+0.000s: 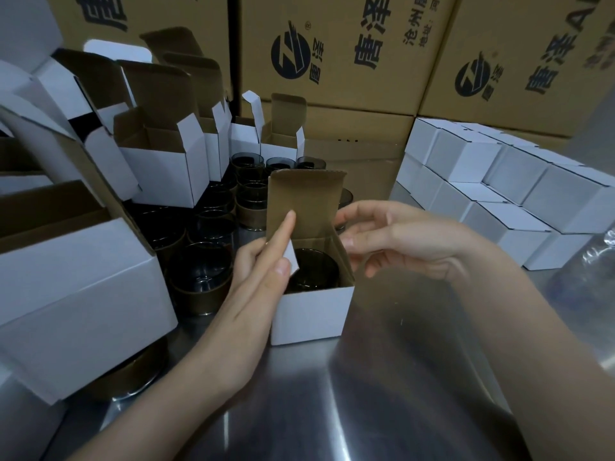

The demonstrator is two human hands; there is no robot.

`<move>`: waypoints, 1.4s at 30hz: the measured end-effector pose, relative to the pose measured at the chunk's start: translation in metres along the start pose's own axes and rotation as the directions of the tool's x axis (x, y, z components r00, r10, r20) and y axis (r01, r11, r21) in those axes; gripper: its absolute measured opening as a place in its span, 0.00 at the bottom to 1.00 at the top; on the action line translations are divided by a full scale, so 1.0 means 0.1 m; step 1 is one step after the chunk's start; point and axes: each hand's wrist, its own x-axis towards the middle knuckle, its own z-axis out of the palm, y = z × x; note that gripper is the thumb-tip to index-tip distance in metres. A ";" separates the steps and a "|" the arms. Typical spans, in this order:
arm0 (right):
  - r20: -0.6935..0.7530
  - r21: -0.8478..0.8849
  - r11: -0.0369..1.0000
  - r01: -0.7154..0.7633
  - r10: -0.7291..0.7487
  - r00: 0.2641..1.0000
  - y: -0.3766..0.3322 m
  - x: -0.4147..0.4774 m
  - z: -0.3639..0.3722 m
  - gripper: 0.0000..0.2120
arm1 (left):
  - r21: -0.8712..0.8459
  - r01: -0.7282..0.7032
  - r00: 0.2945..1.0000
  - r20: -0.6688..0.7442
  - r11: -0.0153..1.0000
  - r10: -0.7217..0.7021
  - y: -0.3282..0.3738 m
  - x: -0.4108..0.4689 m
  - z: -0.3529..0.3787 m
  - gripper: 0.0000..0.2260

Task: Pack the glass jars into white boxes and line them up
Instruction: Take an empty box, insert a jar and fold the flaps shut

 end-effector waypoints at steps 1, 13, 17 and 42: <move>-0.001 0.002 1.000 -0.006 0.006 1.000 0.00 0.01 0.00 0.20 | -0.010 -0.016 1.000 0.002 1.000 0.016 -0.02 -0.04 0.00 0.21; 0.006 -0.047 0.998 0.032 -0.032 0.999 0.04 0.05 0.08 0.11 | -0.288 -0.139 0.990 -0.052 0.948 0.129 -0.13 -0.14 -0.03 0.27; 0.017 -0.068 0.995 0.066 -0.065 0.998 0.06 0.07 0.11 0.11 | -0.293 -0.112 0.994 -0.031 0.949 0.108 -0.12 -0.13 -0.04 0.34; 0.095 -0.301 0.951 0.075 -0.048 0.994 0.00 -0.01 0.01 0.19 | -0.326 -0.127 0.990 0.018 0.937 0.140 -0.27 -0.08 -0.07 0.22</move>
